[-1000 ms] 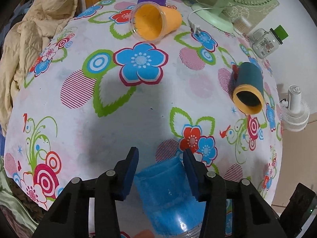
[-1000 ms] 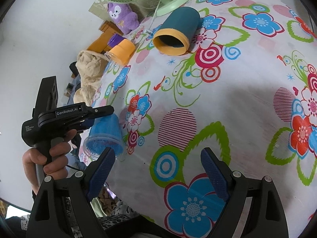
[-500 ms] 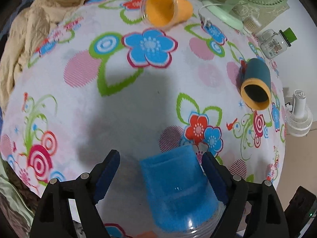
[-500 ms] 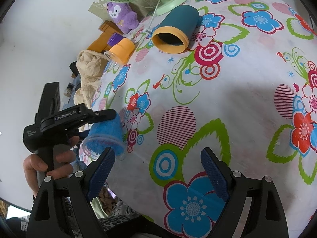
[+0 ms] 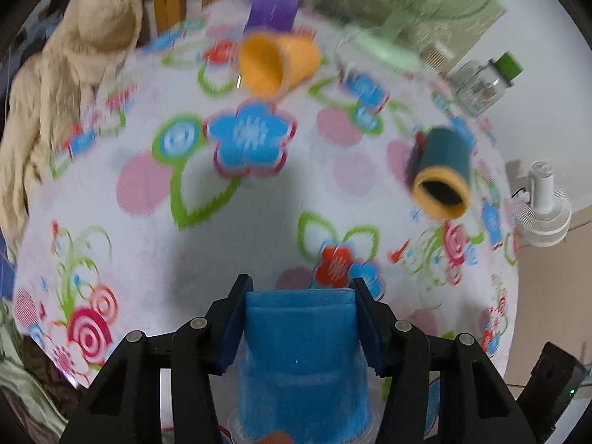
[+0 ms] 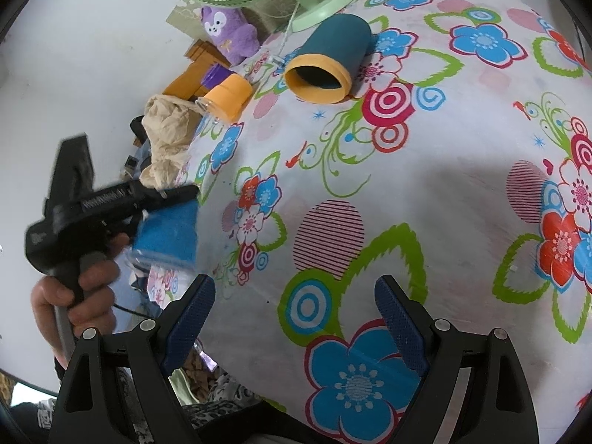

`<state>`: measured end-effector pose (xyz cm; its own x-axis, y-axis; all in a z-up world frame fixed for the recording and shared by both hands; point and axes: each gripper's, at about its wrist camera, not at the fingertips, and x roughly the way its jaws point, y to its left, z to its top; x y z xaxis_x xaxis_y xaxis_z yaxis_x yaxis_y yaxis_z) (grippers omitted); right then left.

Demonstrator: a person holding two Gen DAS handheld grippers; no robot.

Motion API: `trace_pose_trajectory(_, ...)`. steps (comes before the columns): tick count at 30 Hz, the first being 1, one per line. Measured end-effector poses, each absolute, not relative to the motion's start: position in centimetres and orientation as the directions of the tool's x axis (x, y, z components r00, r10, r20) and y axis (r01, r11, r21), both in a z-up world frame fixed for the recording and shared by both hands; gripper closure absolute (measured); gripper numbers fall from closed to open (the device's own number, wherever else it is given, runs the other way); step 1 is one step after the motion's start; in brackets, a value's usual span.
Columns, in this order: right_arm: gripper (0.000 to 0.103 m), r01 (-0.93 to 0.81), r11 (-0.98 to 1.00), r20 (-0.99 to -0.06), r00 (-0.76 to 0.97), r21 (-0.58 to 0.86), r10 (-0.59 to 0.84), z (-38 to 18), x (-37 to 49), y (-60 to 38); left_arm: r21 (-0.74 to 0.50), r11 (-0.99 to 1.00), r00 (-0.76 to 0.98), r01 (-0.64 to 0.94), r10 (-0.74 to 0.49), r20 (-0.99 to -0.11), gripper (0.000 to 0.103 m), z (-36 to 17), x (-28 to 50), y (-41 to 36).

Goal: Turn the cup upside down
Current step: 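Lower the blue cup rim-down onto the tablecloth with the left gripper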

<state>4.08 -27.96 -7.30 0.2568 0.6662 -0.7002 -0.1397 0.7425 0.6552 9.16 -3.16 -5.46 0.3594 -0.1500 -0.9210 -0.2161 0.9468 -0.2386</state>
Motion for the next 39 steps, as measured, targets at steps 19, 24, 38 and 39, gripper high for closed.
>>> trace_pose_trajectory(19,0.013,-0.151,0.745,-0.700,0.264,0.650,0.664,-6.7,4.0,-27.9,-0.213,0.967,0.417,-0.138,-0.138,-0.898,0.036,-3.3,11.1,-4.4)
trace_pose_trajectory(24,0.013,-0.138,0.751,-0.707,0.266,0.645,0.656,-7.0,3.9,-28.2,-0.165,0.981,0.339,-0.101,-0.122,-0.933,0.033,-5.1,14.8,-4.7)
trace_pose_trajectory(38,0.013,-0.115,0.749,-0.710,0.253,0.652,0.657,-8.0,4.3,-29.3,-0.196,0.977,0.203,-0.080,-0.177,-0.963,0.038,-10.5,19.8,-7.2)
trace_pose_trajectory(39,0.013,-0.115,0.750,-0.710,0.255,0.652,0.656,-8.0,4.4,-29.4,-0.194,0.978,0.213,-0.075,-0.174,-0.961,0.044,-10.3,19.8,-7.3)
